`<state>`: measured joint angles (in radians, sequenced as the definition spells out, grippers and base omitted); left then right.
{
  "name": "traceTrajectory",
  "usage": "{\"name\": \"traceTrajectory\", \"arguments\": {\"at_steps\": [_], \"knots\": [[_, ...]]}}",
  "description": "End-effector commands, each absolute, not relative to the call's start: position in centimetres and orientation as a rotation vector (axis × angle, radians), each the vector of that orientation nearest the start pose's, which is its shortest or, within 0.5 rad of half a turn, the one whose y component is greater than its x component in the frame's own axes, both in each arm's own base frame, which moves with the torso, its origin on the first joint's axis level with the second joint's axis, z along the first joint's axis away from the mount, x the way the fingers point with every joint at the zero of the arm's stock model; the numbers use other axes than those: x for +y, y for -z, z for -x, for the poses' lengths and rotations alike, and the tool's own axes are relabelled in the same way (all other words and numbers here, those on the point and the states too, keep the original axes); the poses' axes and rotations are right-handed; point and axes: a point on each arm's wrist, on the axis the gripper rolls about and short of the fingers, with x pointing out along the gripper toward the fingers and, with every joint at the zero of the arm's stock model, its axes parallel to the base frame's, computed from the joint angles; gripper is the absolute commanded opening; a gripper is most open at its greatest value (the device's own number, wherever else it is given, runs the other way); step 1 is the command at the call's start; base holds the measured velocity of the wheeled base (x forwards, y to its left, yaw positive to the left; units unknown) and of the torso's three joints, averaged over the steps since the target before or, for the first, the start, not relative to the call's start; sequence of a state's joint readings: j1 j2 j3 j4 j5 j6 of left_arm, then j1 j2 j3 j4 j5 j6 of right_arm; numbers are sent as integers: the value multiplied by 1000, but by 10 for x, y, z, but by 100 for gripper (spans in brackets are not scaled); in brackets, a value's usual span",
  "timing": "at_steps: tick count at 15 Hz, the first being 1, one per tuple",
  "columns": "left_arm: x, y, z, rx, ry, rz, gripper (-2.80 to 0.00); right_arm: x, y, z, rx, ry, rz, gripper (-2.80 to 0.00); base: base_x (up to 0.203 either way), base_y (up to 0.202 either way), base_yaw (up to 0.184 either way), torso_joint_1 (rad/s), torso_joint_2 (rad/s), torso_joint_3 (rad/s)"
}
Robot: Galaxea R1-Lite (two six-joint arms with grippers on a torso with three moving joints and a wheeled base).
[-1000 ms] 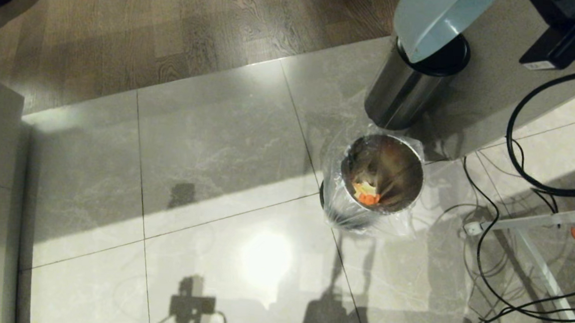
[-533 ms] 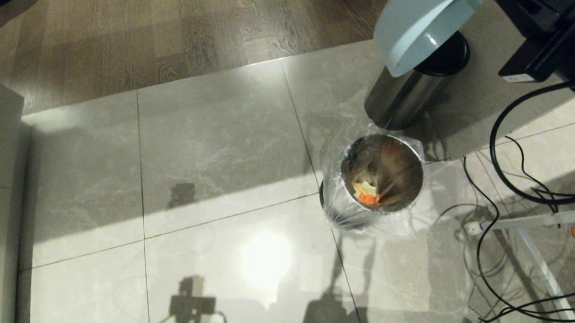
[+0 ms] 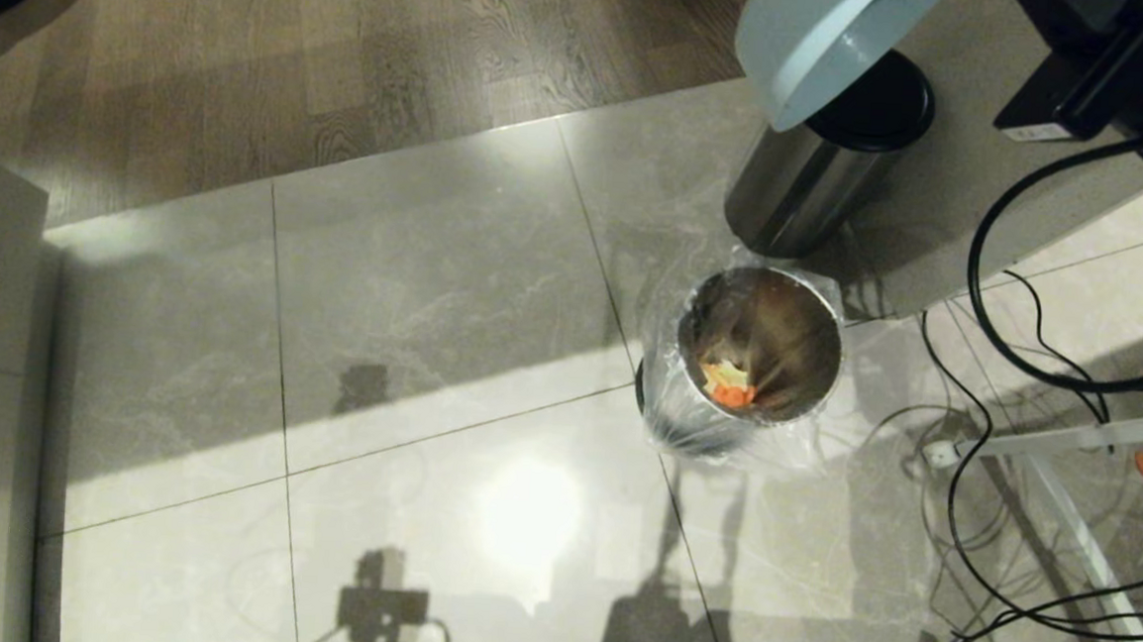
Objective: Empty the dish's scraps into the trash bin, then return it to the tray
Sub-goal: Put the bowl back to the table
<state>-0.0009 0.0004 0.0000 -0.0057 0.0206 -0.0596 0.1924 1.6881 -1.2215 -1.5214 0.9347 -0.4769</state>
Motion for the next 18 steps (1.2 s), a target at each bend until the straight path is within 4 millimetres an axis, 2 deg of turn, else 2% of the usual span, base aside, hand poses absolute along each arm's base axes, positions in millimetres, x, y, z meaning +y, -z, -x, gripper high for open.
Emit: {"name": "traceTrajectory", "arguments": {"at_steps": [1,2,4,5,8,18], "knots": [[0,-76,23,-5,-21,60,-280,73,-375,-255,-1348,-750,800,-280,0,0,0,0,0,0],[0,-76,23,-5,-21,60,-280,73,-370,-257,-1327,-757,796,-280,0,0,0,0,0,0],[1,-76,23,-5,-20,60,-280,73,-376,-253,-1351,-749,799,-280,0,0,0,0,0,0],[0,-76,23,-5,-21,60,-280,73,-372,-254,-1337,-755,795,-280,0,0,0,0,0,0],[0,-76,23,-5,-21,60,-280,71,-386,-243,-1379,-743,790,-280,0,0,0,0,0,0],[1,-76,23,-5,-21,60,-280,65,-395,-222,-1396,-730,773,-280,0,0,0,0,0,0]]}}
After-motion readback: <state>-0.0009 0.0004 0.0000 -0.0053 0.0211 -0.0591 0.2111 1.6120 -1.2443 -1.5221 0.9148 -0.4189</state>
